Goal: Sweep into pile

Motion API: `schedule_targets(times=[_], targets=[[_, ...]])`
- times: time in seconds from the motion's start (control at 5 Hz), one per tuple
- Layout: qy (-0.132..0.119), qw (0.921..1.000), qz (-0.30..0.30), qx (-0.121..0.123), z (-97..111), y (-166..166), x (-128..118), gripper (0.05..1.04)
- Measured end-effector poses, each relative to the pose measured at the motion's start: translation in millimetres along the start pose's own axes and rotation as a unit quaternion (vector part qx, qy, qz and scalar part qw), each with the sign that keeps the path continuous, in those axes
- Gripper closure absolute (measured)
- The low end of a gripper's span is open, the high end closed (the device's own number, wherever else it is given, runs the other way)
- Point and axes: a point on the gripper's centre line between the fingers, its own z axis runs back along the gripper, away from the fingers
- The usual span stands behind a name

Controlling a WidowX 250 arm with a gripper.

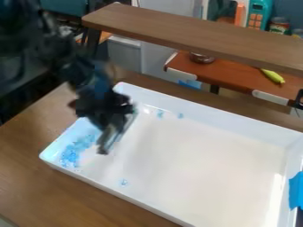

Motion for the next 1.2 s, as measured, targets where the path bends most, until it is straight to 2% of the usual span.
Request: schedule_targets(times=[0.2,0.4,0.6,0.8,1.2], targets=[[-0.005,0.9999,-0.005,-0.011,-1.7,-41.4,19.2,0.73],[0.013,0.9998,-0.005,0.012,-35.2,-56.9,25.2,0.73],[0.019,0.999,-0.014,0.038,-68.6,-66.2,34.4,0.73],[0.021,0.9985,-0.012,0.049,-87.3,-68.0,42.1,0.73],[0.019,0.9986,0.004,0.05,-93.6,-61.8,53.9,0.73]])
